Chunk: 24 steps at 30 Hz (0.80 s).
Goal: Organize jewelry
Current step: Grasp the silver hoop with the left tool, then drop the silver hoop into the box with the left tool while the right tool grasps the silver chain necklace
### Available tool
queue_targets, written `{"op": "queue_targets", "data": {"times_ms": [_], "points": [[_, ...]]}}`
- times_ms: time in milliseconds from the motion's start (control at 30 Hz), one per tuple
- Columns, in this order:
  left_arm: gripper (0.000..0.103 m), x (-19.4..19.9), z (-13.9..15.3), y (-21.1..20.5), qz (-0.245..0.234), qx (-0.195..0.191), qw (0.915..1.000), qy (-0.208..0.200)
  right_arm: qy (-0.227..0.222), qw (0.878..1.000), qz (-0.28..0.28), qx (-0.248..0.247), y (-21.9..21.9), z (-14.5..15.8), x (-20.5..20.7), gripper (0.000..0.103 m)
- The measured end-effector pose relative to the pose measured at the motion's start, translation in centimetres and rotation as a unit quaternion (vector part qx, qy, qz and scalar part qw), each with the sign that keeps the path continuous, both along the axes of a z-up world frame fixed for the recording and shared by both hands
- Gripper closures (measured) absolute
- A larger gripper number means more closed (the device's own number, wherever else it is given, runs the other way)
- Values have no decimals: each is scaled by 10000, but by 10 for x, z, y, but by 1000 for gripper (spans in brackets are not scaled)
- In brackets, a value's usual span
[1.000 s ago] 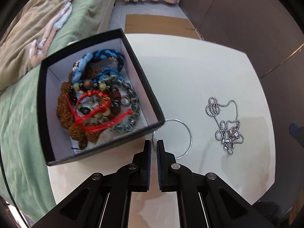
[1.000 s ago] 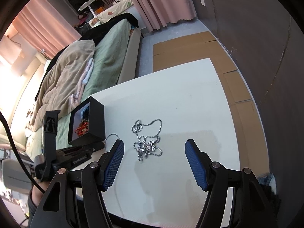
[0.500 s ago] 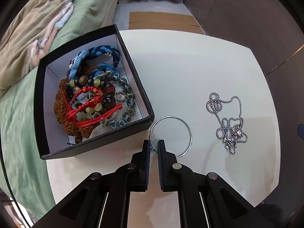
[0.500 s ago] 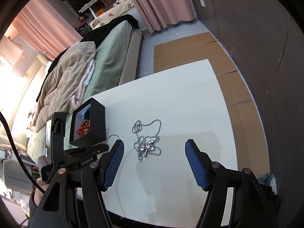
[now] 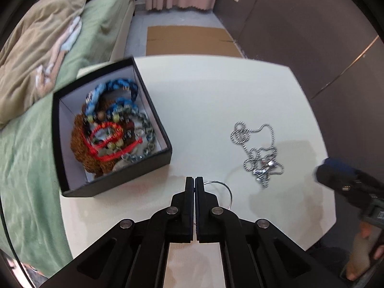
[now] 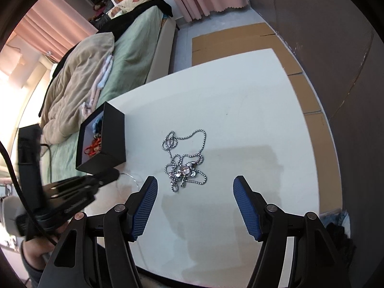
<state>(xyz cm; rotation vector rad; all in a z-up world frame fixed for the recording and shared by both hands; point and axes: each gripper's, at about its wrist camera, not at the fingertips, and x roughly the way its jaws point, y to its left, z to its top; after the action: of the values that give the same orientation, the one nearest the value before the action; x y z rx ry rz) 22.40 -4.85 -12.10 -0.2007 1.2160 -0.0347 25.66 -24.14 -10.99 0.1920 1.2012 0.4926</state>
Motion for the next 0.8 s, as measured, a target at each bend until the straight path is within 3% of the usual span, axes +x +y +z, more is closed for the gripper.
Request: {"op": "queue_targets", "data": {"times_ms": [267, 800], "points": [[103, -1, 39, 16, 30, 5, 9992, -411, 268, 9996, -48, -104, 16, -20, 9, 42], [103, 5, 76, 66, 314, 118, 9965, -772, -9, 9901, 403, -1342, 74, -36, 10, 42]]}}
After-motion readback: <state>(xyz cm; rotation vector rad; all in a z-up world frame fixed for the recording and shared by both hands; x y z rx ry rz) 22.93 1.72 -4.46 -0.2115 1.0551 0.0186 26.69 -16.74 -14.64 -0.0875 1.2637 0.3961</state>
